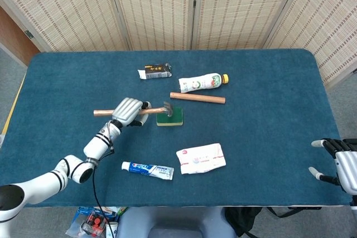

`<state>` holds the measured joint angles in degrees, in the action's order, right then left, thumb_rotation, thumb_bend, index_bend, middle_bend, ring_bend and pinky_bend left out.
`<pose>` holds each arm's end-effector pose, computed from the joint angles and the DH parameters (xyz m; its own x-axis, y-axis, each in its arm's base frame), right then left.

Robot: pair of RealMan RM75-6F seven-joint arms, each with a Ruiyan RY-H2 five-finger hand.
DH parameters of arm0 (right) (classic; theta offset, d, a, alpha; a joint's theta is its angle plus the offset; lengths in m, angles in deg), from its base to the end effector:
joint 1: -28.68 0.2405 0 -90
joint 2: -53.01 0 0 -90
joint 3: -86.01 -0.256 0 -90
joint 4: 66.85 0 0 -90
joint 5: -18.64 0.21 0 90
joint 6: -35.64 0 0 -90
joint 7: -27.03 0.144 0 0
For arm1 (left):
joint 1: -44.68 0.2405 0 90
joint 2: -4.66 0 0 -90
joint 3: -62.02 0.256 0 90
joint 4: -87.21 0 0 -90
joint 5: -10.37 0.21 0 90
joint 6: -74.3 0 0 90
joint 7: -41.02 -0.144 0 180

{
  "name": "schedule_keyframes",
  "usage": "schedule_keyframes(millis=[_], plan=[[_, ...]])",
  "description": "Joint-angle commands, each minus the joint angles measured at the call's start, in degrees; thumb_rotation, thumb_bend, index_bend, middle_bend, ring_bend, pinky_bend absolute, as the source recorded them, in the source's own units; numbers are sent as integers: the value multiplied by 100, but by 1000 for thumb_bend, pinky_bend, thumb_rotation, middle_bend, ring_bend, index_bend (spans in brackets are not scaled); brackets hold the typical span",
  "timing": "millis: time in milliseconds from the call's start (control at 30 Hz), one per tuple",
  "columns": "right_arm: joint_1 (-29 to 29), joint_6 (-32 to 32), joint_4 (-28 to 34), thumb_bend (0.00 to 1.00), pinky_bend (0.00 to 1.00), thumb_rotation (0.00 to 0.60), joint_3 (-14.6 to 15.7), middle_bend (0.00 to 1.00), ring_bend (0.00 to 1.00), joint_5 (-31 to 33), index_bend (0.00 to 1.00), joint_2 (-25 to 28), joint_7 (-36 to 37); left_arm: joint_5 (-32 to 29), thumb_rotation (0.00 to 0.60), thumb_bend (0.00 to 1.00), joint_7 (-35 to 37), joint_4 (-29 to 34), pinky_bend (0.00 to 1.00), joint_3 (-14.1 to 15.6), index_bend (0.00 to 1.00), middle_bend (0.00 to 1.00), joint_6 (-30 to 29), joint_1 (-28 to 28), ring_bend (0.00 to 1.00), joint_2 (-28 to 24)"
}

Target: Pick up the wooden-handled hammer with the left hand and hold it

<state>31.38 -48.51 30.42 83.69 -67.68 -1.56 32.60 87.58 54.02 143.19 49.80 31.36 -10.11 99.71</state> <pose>-0.3118 -0.1668 0.2000 0.3801 -0.0378 0.9242 -0.9243 0.0212 0.3810 -0.1279 0.4349 -0.0217 0.3730 0.2866 0.8824 0.8662 -0.4485 -0.2205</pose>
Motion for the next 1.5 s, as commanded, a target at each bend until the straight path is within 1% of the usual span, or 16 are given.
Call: schedule_keyframes(millis=[33,200,300,400,500,700,833,933,1133,1267,1400,1500], plan=[[-8,-6,-4,137,309,600,3,334,271,2,339,3,9,-34,600,580,-118,-268,659,52,721,767,36,-61,687,205],[-29,-36,-20,137,309,600,0,334,271,4,339,1,28,-27,600,580,-162,-379,659,124,722,769,58,-56,687,253],[-32,-49,-19,137,309,600,1,334,271,-14,339,-2,28,-15,600,580,-77,-256,659,129,722,769,23,-25,687,170],[-32,-51,-20,137,309,600,2,334,271,-26,339,-9,25,11,600,579,130,-55,659,69,723,770,-188,52,687,59],[-25,-37,-17,137,309,600,7,334,271,-37,339,-18,15,28,600,579,255,72,659,65,723,772,-232,83,687,-32],[-29,-28,-14,137,309,600,6,334,271,-18,339,-25,0,46,600,580,2,-121,659,194,723,772,-133,49,687,98],[-37,-23,-14,138,309,600,12,334,270,-9,339,-25,12,-8,600,579,-182,-308,659,271,721,772,65,0,686,230],[-47,-32,-30,138,309,600,9,334,271,3,339,-24,34,-42,600,580,-108,-277,659,224,721,772,-11,29,686,251],[-24,1,-71,138,309,600,-4,334,271,5,339,-42,79,-9,600,579,116,76,659,135,722,772,-260,144,685,-76],[11,50,-112,137,309,600,-8,334,271,-5,339,-74,107,-57,600,580,225,295,659,119,722,773,-303,246,685,-313],[27,52,-108,138,309,600,-21,334,271,-15,339,-66,98,-210,600,580,221,249,659,139,723,773,-187,337,684,-428],[32,55,-96,137,309,600,-20,334,271,-19,339,-62,84,-349,600,580,225,65,659,152,723,774,-92,412,683,-421]])
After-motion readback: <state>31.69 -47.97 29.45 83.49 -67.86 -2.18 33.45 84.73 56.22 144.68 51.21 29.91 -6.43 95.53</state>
